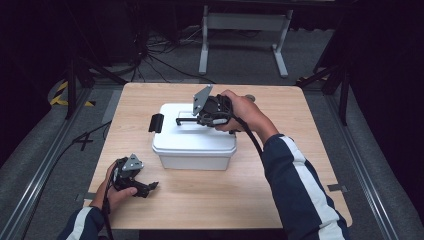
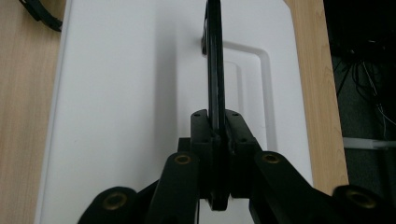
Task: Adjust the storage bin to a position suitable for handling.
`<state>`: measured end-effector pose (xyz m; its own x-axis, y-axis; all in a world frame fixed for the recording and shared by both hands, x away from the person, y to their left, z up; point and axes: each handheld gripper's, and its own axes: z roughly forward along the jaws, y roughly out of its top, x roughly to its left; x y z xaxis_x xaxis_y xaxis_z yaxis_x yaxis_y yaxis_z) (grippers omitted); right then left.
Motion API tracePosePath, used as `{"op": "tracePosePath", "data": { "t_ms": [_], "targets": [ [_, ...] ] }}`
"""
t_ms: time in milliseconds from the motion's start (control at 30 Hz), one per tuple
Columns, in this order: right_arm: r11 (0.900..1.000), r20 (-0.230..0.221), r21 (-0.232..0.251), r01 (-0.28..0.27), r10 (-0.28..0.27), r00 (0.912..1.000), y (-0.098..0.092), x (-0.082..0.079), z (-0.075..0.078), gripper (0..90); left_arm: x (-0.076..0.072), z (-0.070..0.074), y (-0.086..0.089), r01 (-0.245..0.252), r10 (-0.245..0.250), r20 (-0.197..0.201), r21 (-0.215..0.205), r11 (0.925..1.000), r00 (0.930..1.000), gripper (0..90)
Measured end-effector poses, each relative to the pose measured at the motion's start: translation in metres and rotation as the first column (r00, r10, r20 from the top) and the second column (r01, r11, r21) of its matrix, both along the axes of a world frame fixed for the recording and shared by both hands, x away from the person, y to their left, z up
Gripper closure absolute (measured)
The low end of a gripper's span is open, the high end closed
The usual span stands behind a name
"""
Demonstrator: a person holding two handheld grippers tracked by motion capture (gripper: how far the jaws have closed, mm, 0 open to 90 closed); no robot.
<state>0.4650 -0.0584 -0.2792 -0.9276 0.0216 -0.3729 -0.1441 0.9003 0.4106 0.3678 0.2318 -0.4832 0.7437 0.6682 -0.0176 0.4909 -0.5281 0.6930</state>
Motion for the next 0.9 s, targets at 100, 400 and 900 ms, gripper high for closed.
{"op": "tracePosePath", "data": {
  "t_ms": [100, 400, 900],
  "targets": [
    [1.0, 0.005, 0.009, 0.002, -0.002, 1.0, 0.0, 0.0, 0.002, 84.4, 0.0, 0.0, 0.0, 0.0, 0.0, 0.0, 0.0, 1.0, 1.0, 0.3],
    [0.999, 0.016, 0.049, -0.012, 0.011, 0.9998, -0.006, -0.001, 0.017, 84.5, 0.0, 0.001, 0.0, 0.003, -0.003, -0.003, 0.006, 1.0, 1.0, 0.3],
    [0.998, 0.056, 0.065, 0.0, -0.003, 0.9984, -0.031, -0.008, 0.036, 84.5, 0.0, 0.001, 0.001, 0.006, -0.006, -0.005, 0.008, 1.0, 1.0, 0.3]
  ]
}}
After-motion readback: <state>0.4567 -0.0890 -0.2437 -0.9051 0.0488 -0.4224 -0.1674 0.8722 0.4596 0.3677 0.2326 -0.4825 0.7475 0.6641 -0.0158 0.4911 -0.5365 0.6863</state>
